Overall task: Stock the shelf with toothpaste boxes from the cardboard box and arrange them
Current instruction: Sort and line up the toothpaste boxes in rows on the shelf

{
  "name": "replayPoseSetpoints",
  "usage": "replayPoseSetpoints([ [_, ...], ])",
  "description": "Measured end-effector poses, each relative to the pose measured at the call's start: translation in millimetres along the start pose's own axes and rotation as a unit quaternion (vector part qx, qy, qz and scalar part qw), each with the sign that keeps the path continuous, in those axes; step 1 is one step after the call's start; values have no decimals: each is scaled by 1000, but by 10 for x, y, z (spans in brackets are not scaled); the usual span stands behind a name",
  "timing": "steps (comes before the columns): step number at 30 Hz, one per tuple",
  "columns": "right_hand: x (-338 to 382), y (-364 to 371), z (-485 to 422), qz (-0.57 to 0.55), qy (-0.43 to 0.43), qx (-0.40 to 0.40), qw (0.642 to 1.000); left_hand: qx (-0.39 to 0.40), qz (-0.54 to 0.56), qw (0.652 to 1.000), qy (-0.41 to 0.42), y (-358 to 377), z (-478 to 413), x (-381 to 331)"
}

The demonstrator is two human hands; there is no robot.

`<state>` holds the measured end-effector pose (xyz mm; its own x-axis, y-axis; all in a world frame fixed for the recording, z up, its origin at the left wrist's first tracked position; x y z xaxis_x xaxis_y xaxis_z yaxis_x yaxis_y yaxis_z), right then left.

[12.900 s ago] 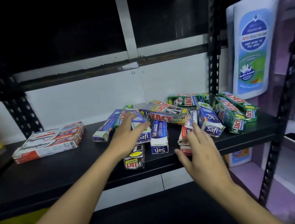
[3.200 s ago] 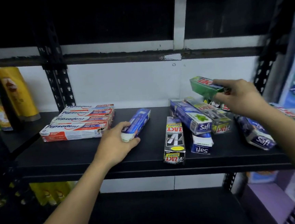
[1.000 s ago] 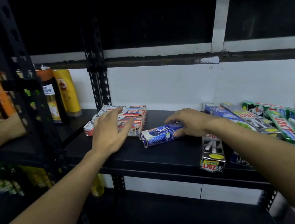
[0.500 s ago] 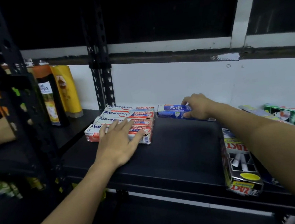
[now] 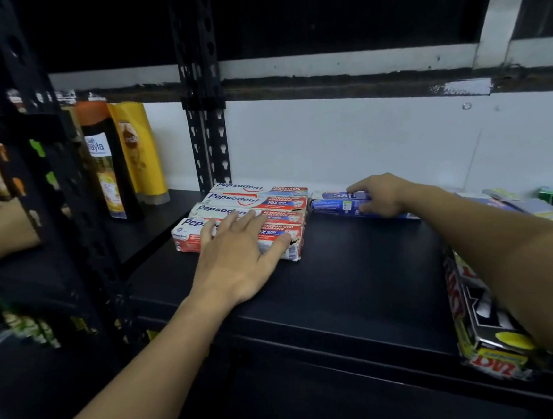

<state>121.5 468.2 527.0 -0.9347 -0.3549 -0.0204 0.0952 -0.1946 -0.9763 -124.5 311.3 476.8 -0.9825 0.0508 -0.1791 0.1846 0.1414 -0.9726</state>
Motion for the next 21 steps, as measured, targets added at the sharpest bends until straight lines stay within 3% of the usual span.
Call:
replayPoseSetpoints([
  [21,-75,72,-87,-65,-11,-28,997,-5,-4,1000,-5,2,7,-14],
])
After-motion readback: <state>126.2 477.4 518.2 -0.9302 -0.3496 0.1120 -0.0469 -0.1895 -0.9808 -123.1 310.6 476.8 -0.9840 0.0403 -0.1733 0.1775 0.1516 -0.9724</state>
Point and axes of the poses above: each hand's wrist, its own z-axis away from the middle knuckle, its own y-axis out of the palm, x = y × z, the point moved 3 cm from there along -z, towards the middle knuckle, and after that the axes turned 15 degrees about x, right-handed, at the moved point
